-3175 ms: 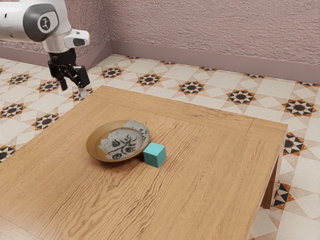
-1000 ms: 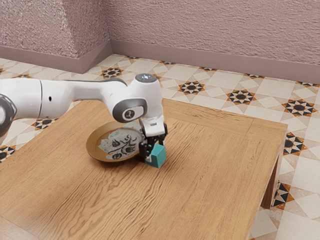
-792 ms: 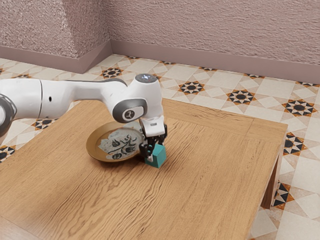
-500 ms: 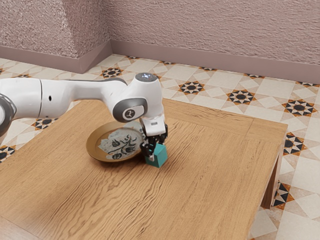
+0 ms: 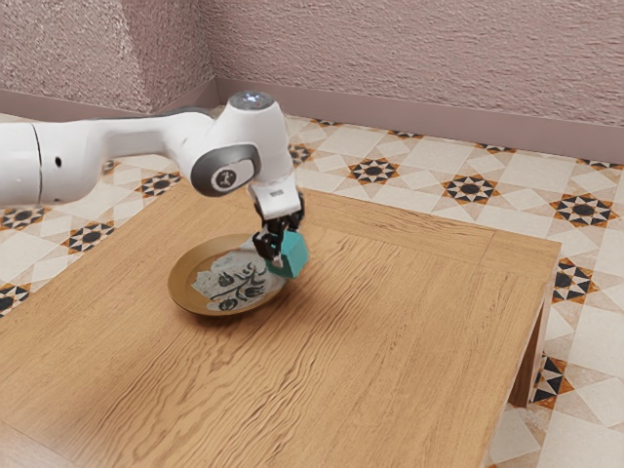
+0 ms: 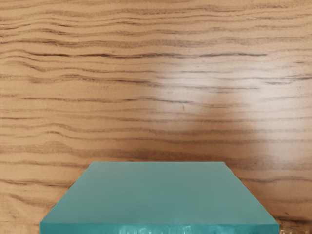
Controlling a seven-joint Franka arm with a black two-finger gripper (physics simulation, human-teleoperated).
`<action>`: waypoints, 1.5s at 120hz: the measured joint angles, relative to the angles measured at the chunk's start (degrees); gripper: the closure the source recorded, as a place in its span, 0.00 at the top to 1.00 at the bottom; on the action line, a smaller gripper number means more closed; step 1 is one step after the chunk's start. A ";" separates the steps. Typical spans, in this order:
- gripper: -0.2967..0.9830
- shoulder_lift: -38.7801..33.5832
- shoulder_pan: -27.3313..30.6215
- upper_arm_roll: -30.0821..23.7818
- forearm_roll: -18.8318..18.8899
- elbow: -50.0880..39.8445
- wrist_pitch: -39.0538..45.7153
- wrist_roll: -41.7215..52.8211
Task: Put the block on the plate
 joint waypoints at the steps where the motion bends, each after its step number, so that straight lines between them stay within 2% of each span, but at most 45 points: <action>1: 0.54 -0.03 0.35 -0.02 -0.03 0.01 0.00 0.00; 16: 0.54 -0.68 4.28 0.77 -0.84 -0.70 0.04 -0.02; 31: 0.55 -5.31 5.63 5.57 -5.01 -6.33 0.93 -0.04; 52: 0.55 -6.16 8.06 6.50 -7.52 -7.47 2.32 -0.03; 69: 0.65 -6.60 7.98 6.87 -8.29 -7.28 2.95 -0.01; 74: 0.67 -9.21 6.36 9.38 -10.04 -7.34 3.06 -0.05; 82: 0.70 -14.81 1.52 15.86 -15.06 -7.93 3.18 -0.11; 95: 0.73 -24.98 -13.19 34.87 -27.44 -13.26 3.98 -0.37; 101: 0.73 -28.85 -19.99 42.90 -32.02 -16.21 4.51 -1.08; 109: 0.74 -32.59 -26.61 50.43 -36.10 -18.37 4.78 -3.23; 125: 0.75 -36.78 -34.93 61.03 -42.29 -18.68 1.83 -10.13; 144: 0.76 -36.19 -37.50 64.26 -45.52 -9.29 -6.58 -17.94; 159: 0.76 -35.61 -37.00 64.15 -46.32 -2.76 -12.99 -22.75; 180: 0.77 -36.15 -36.62 63.65 -46.65 1.22 -18.60 -27.98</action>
